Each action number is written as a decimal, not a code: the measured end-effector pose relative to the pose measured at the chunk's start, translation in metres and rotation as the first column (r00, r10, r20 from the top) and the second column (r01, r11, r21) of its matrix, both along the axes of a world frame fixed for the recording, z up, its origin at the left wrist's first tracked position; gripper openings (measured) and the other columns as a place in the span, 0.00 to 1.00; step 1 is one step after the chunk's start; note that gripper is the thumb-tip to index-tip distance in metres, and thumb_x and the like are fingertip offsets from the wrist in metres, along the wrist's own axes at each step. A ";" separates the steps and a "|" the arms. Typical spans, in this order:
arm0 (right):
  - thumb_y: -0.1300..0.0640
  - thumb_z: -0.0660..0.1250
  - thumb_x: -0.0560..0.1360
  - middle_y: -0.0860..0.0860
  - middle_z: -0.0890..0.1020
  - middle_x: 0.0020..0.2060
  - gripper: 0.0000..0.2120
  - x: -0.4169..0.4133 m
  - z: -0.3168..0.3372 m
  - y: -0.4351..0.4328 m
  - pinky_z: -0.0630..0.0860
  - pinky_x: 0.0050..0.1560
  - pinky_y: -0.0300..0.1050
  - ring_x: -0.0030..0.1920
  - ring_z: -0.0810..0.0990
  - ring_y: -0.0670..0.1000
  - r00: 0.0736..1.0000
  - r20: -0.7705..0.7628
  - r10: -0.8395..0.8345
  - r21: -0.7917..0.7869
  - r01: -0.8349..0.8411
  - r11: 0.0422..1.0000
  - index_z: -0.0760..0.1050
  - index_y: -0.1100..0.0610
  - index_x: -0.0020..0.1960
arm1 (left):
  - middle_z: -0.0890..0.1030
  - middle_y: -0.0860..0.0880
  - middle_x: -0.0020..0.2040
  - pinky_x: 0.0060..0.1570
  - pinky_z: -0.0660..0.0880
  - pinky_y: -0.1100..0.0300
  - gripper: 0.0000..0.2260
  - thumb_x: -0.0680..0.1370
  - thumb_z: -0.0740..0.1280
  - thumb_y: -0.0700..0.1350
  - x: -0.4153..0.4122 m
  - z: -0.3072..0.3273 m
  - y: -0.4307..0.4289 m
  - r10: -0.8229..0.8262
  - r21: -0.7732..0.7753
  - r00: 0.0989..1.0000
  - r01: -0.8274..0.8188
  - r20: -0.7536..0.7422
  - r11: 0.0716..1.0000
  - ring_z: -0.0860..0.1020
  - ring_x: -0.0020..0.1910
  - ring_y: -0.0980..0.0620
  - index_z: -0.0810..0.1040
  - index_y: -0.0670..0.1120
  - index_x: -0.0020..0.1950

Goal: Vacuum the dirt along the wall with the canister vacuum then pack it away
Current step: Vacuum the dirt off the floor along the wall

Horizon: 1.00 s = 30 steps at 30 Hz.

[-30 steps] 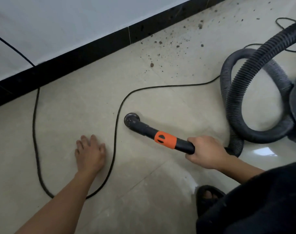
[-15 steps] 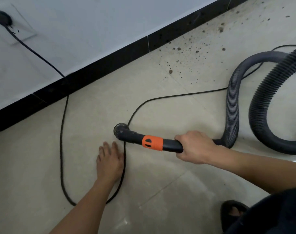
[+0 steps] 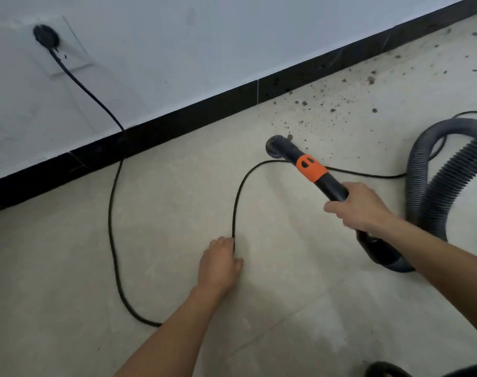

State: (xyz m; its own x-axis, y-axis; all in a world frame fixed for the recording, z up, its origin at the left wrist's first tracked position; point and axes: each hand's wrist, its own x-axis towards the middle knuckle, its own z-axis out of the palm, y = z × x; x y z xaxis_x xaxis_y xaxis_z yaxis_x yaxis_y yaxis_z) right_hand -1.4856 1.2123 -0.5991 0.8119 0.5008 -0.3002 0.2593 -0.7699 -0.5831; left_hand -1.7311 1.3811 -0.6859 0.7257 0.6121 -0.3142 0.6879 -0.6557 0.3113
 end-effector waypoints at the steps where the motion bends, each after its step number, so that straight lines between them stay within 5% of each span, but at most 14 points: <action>1: 0.53 0.72 0.68 0.53 0.80 0.30 0.08 -0.005 0.001 -0.001 0.76 0.35 0.46 0.29 0.80 0.55 0.999 0.024 0.044 -0.052 -0.042 0.998 0.74 0.53 0.43 | 0.77 0.47 0.55 0.51 0.73 0.54 0.13 0.76 0.62 0.47 0.004 0.000 -0.004 -0.008 -0.053 1.000 0.009 0.019 0.999 0.75 0.57 0.45 0.74 0.47 0.59; 7: 0.49 0.68 0.69 0.47 0.74 0.35 0.09 -0.064 -0.011 0.003 0.64 0.31 0.43 0.38 0.75 0.55 0.866 0.099 0.490 -0.277 -0.449 0.850 0.68 0.47 0.45 | 0.77 0.50 0.52 0.47 0.71 0.57 0.12 0.70 0.63 0.40 -0.016 0.006 0.006 -0.100 -0.057 0.995 0.100 -0.006 0.993 0.74 0.54 0.48 0.76 0.48 0.52; 16: 0.50 0.71 0.68 0.52 0.81 0.33 0.09 0.010 -0.009 -0.043 0.77 0.37 0.47 0.34 0.81 0.55 0.989 0.067 -0.129 -0.135 0.137 0.981 0.75 0.51 0.45 | 0.73 0.48 0.54 0.43 0.67 0.56 0.11 0.74 0.60 0.38 -0.106 0.017 0.082 0.077 0.285 0.930 0.030 -0.359 0.958 0.72 0.56 0.47 0.74 0.48 0.54; 19: 0.49 0.70 0.69 0.49 0.80 0.35 0.10 -0.011 -0.015 -0.052 0.71 0.34 0.45 0.35 0.79 0.53 0.992 0.110 -0.061 -0.182 0.080 0.980 0.74 0.50 0.47 | 0.70 0.47 0.57 0.43 0.66 0.59 0.10 0.72 0.62 0.39 -0.083 0.020 0.076 0.057 0.252 0.943 0.030 -0.328 0.967 0.70 0.56 0.47 0.69 0.49 0.51; 24: 0.48 0.67 0.70 0.47 0.77 0.35 0.09 -0.061 -0.028 -0.052 0.69 0.35 0.45 0.37 0.75 0.54 0.967 0.142 0.210 -0.259 -0.169 0.951 0.70 0.49 0.47 | 0.65 0.47 0.70 0.61 0.69 0.55 0.25 0.74 0.64 0.48 0.009 0.020 0.038 -0.146 0.071 0.981 0.156 -0.127 0.985 0.67 0.67 0.46 0.67 0.50 0.71; 30: 0.55 0.69 0.73 0.50 0.75 0.32 0.09 -0.007 -0.024 -0.097 0.64 0.28 0.42 0.30 0.72 0.49 0.951 0.153 -0.267 -0.161 0.291 0.943 0.73 0.56 0.50 | 0.51 0.48 0.80 0.72 0.60 0.50 0.34 0.79 0.61 0.52 0.067 0.020 0.007 -0.264 -0.065 0.943 0.256 -0.202 0.965 0.53 0.77 0.48 0.47 0.47 0.80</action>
State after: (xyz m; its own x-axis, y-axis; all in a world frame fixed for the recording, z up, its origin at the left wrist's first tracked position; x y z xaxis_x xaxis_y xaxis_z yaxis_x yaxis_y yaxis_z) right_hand -1.4921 1.1155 -0.6229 0.9484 0.1957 -0.2494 0.0815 -0.9108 -0.4047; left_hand -1.6638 1.3878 -0.6656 0.7744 0.3960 -0.4934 0.5470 -0.8109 0.2079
